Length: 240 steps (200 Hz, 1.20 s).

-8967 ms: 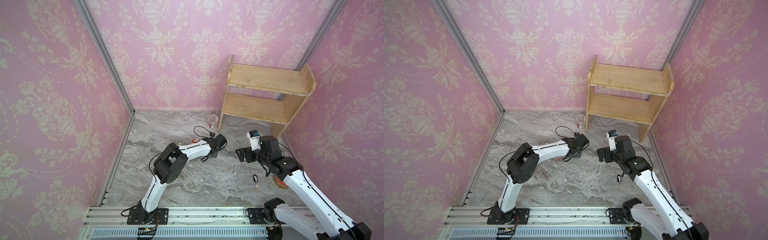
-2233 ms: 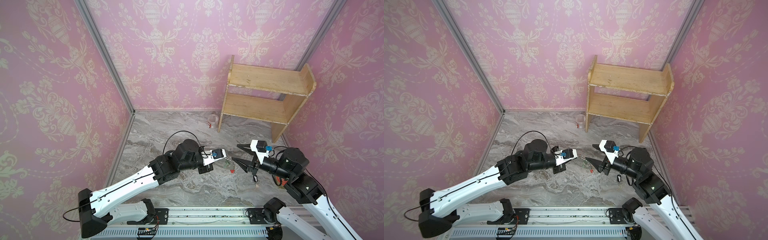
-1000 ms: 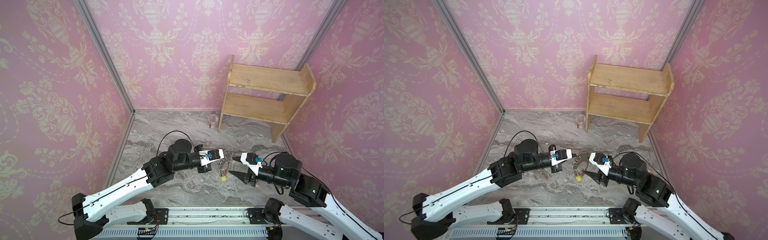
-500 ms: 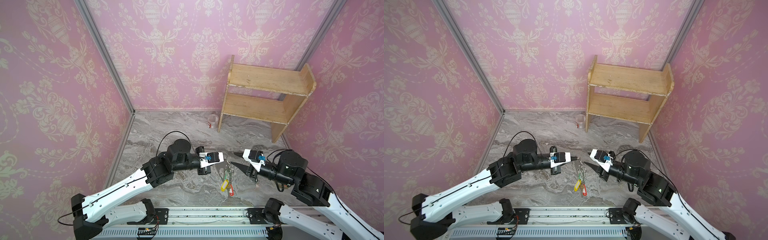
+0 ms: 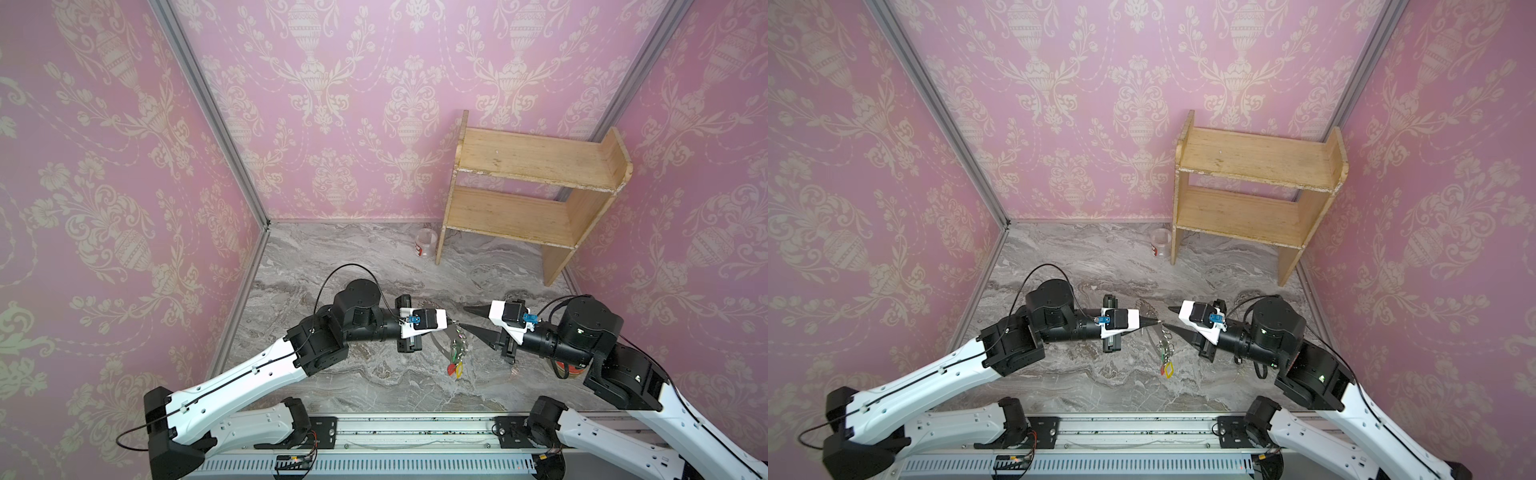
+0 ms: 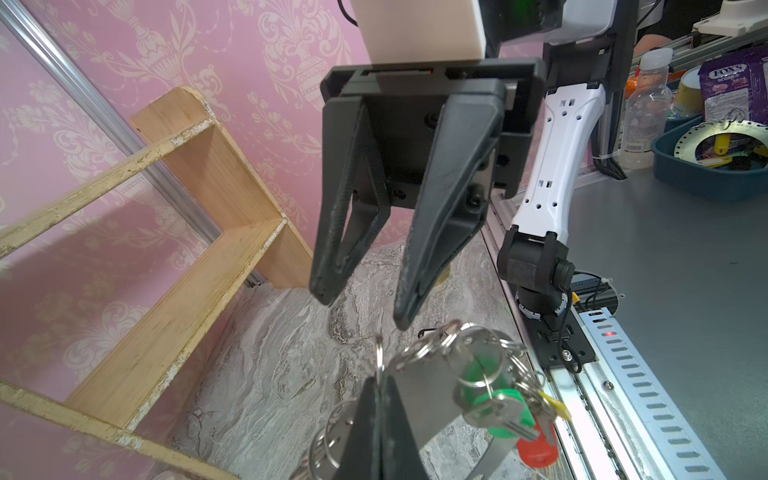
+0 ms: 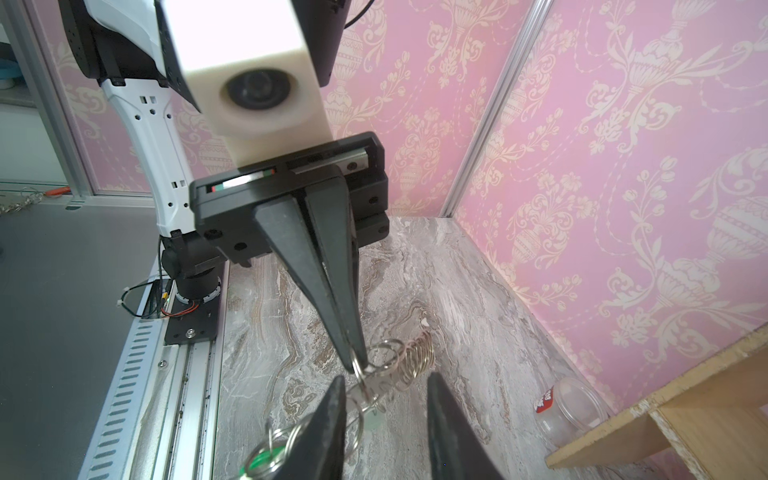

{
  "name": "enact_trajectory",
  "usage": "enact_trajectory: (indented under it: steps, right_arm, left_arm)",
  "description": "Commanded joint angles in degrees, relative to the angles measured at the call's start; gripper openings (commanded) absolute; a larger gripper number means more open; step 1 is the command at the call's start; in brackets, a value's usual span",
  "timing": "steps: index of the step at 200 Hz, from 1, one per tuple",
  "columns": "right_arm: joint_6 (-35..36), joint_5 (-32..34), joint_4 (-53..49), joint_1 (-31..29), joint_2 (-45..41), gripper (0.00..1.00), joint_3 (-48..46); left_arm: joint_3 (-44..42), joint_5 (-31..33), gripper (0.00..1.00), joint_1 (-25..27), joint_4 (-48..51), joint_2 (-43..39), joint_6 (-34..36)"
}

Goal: Put the keys on the keyring

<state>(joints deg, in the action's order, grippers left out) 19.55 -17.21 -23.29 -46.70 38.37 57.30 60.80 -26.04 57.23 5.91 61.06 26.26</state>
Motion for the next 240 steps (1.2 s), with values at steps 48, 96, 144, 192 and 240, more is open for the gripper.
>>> enact_trajectory:
  steps: [48, 96, 144, 192, 240]
  right_arm:
    - [0.4, -1.3, 0.8, -0.2, 1.2, 0.27, 0.2]
    - [0.1, -3.5, 0.9, -0.2, 1.4, 0.18, 0.6]
    - [0.3, -5.2, -0.3, -0.2, 2.7, 0.13, 1.1]
    - [0.3, -5.6, -0.5, -0.2, 2.7, 0.02, 1.9]
    - [-0.1, -5.8, -1.9, -0.3, 3.2, 0.00, 3.2]
  left_arm:
    - [0.9, -4.2, 0.00, -0.2, -2.7, -1.6, -1.3]
    - [0.8, -4.4, 0.00, -0.2, -3.0, -1.4, -1.3]
    - [1.0, -4.8, 0.00, -0.2, -3.2, -1.6, -1.4]
    - [0.9, -3.8, 0.00, -0.2, -2.4, -1.8, -1.2]
    - [0.0, -2.1, 0.00, -0.2, -2.9, -1.8, -1.3]
